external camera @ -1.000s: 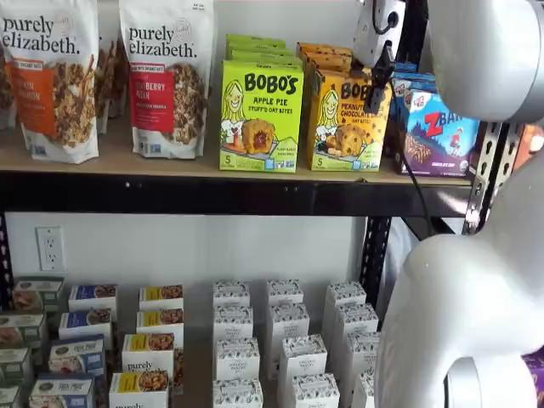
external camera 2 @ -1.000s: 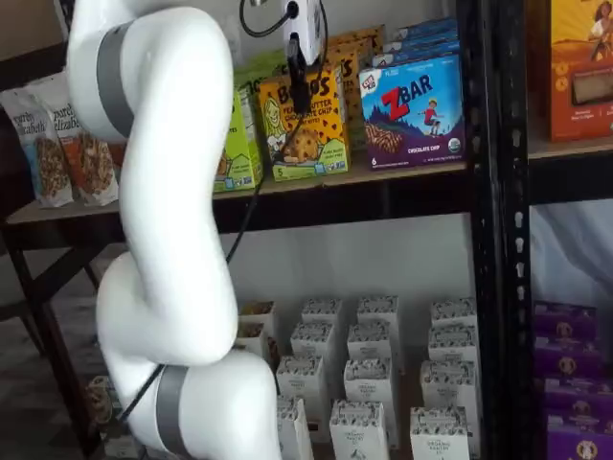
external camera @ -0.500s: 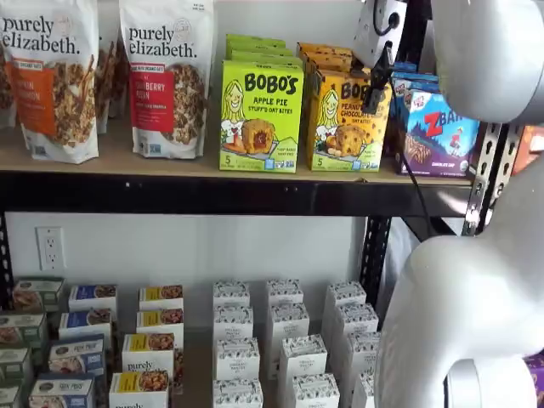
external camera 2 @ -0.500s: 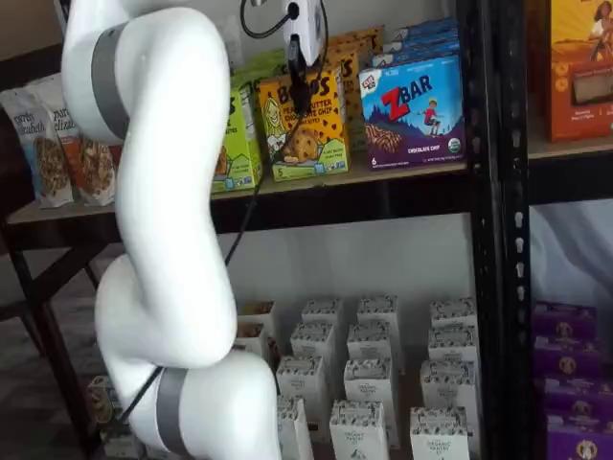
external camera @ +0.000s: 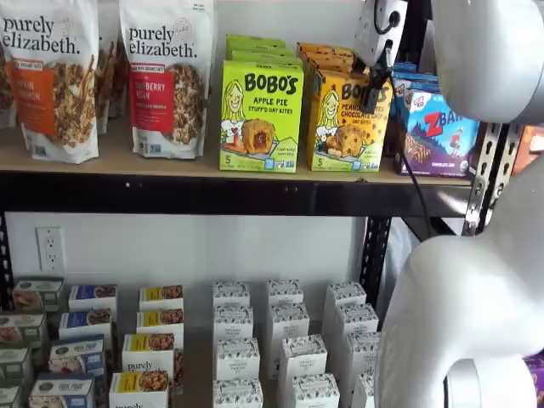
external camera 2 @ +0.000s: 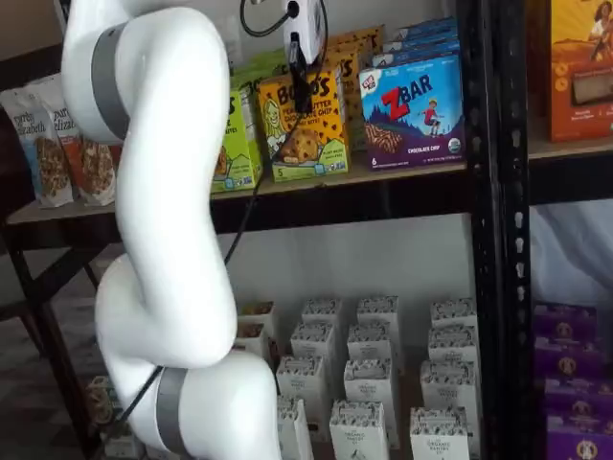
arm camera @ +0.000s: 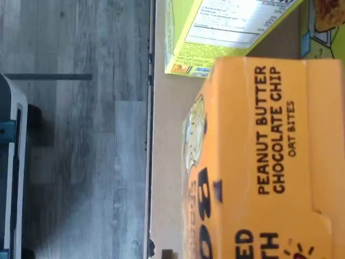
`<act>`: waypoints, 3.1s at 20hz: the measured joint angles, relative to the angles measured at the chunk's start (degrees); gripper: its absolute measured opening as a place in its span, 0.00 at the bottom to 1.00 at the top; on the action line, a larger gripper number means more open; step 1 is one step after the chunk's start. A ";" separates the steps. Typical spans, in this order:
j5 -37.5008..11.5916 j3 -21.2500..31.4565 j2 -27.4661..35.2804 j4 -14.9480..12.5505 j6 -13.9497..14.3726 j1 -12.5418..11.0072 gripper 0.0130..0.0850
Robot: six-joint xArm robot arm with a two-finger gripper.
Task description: Pick up the orange box on the top shelf, the fifth box from the left
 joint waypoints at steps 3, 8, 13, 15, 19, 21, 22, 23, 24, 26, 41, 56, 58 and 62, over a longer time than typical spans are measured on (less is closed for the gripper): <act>-0.21 0.08 -0.06 0.11 -0.07 -0.09 0.67; -0.44 0.18 -0.12 0.15 -0.12 -0.13 0.67; -0.40 0.01 0.00 0.81 -0.15 -0.29 0.61; -0.48 0.01 -0.01 1.01 -0.18 -0.35 0.56; -0.28 -0.29 0.14 1.17 -0.24 -0.46 0.44; -0.17 -0.41 0.19 1.19 -0.27 -0.51 0.39; -0.12 -0.45 0.21 1.20 -0.28 -0.52 0.33; -0.09 -0.47 0.21 1.21 -0.30 -0.54 0.28; -0.07 -0.48 0.21 1.23 -0.31 -0.56 0.28; -0.05 -0.48 0.17 1.27 -0.35 -0.61 0.22; 0.35 0.11 -0.44 0.89 -0.34 -0.55 0.11; 3.85 -1.76 -1.90 1.66 0.41 -0.43 0.11; 4.03 -1.07 -2.94 1.32 0.36 -0.46 0.11; 4.89 1.02 -5.62 0.63 -0.20 -0.98 0.11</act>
